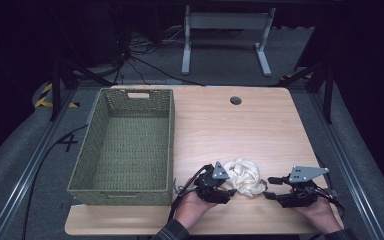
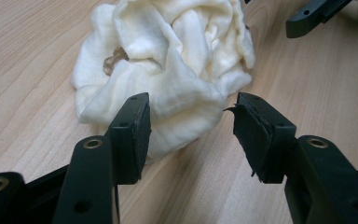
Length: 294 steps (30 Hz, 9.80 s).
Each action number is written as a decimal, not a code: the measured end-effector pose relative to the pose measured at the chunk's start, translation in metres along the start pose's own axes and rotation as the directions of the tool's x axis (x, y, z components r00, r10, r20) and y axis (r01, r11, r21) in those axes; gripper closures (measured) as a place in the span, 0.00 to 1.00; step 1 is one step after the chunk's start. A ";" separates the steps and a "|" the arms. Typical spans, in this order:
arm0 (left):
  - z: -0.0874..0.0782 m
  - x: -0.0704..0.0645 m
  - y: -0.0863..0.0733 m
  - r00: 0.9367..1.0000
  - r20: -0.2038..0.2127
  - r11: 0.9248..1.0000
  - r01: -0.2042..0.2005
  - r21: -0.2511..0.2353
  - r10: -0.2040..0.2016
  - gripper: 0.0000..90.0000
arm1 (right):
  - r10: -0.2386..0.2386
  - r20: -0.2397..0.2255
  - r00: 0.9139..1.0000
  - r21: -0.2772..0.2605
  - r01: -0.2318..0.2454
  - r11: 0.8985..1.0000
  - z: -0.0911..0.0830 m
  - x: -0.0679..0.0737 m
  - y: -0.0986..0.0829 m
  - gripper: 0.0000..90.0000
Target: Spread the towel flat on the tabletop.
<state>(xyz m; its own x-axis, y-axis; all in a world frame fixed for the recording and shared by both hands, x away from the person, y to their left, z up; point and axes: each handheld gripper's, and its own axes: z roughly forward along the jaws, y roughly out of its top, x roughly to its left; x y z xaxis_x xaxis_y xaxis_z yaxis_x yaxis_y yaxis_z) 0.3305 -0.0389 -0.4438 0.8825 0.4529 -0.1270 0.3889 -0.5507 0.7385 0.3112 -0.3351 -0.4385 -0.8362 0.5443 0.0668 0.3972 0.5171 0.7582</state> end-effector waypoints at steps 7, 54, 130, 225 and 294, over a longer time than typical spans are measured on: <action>0.008 0.003 0.000 1.000 -0.012 1.000 0.016 0.020 -0.015 0.58 | -0.019 -0.002 1.000 0.036 0.019 0.999 0.015 0.009 0.007 0.54; 0.003 0.015 0.001 0.999 -0.028 0.999 0.030 0.035 -0.029 0.92 | 0.112 0.212 0.971 -0.036 -0.107 0.994 -0.006 -0.084 0.015 0.97; 0.016 0.019 0.001 0.991 -0.134 0.991 0.002 0.134 0.016 0.81 | -0.043 0.054 0.998 0.132 0.035 0.991 0.018 -0.028 -0.001 0.84; 0.019 0.043 0.006 0.989 -0.118 0.990 0.097 0.102 -0.085 0.75 | 0.039 0.157 0.987 0.033 -0.045 0.998 -0.020 -0.060 -0.004 1.00; 0.018 0.047 0.005 0.991 -0.093 0.990 0.100 0.098 -0.091 0.74 | 0.134 0.121 0.983 0.017 -0.137 0.990 -0.004 -0.090 0.019 0.82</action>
<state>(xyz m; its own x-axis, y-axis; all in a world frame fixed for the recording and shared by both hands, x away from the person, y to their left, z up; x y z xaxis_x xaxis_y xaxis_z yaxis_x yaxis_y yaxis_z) 0.3783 -0.0332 -0.4581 0.8148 0.5647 -0.1314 0.4995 -0.5687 0.6535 0.3927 -0.3772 -0.4280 -0.7231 0.6850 0.0888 0.5148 0.4487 0.7305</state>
